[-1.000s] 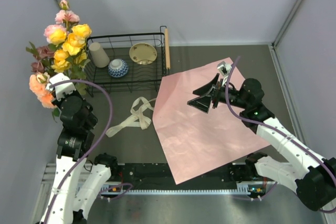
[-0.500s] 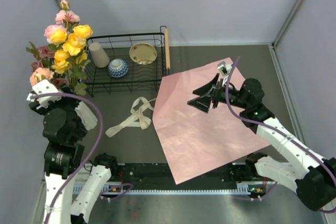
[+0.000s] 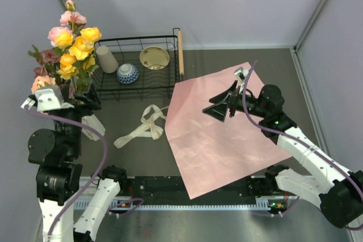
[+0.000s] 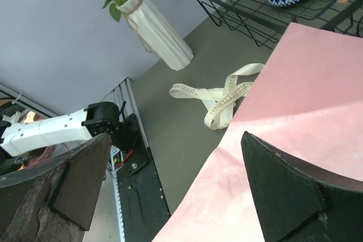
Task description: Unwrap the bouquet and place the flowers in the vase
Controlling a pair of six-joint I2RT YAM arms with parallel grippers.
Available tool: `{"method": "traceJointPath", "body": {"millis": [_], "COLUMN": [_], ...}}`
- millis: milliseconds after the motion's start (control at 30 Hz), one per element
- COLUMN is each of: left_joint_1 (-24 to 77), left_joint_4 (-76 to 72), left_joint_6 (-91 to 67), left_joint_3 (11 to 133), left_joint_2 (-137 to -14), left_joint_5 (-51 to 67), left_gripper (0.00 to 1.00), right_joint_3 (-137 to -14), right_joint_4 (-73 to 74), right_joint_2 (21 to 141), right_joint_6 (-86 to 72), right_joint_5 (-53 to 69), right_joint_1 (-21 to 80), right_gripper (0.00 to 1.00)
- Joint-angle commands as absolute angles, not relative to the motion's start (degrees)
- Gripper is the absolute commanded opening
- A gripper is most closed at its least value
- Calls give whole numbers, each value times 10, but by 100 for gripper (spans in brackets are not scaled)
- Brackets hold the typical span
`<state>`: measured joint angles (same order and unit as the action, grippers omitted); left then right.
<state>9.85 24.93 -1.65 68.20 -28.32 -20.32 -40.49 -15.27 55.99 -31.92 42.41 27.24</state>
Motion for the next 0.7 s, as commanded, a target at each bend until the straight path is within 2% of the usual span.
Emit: {"method": "traceJointPath", "body": {"millis": [0, 100, 133, 233, 333, 367, 433, 467, 567, 600, 667], "left_joint_1": [98, 100, 100, 100, 105, 126, 178, 257, 410, 437, 486], "left_joint_4": [204, 181, 174, 157, 124, 107, 96, 104, 117, 116, 102], "left_joint_6": [-47, -71, -79, -120, -192, -214, -218, -197, -103, -78, -56], "left_joint_3": [713, 719, 722, 726, 713, 705, 690, 690, 692, 696, 714], "left_joint_2": [-313, -334, -342, -383, -441, -455, -486, -495, -532, -553, -580], "left_joint_5": [68, 205, 285, 382, 489, 508, 479, 414, 311, 264, 244], "left_gripper": [79, 81, 82, 86, 99, 99, 99, 99, 99, 99, 99], "right_joint_3": [-418, -432, -437, -453, -450, -447, -445, -445, -437, -440, -462], "right_joint_4": [-112, -41, -20, 78, 118, 124, 145, 152, 157, 162, 184], "right_joint_2": [545, 533, 529, 512, 491, 487, 472, 467, 440, 431, 416], "right_joint_6": [-295, -276, -272, -256, -252, -252, -253, -252, -250, -250, -241], "right_joint_5": [371, 291, 262, 130, 26, 6, -40, -50, -63, -69, -69], "right_joint_1": [273, 272, 272, 273, 273, 273, 272, 273, 273, 272, 273], "right_gripper": [99, 98, 99, 99, 99, 99, 99, 99, 99, 98, 99]}}
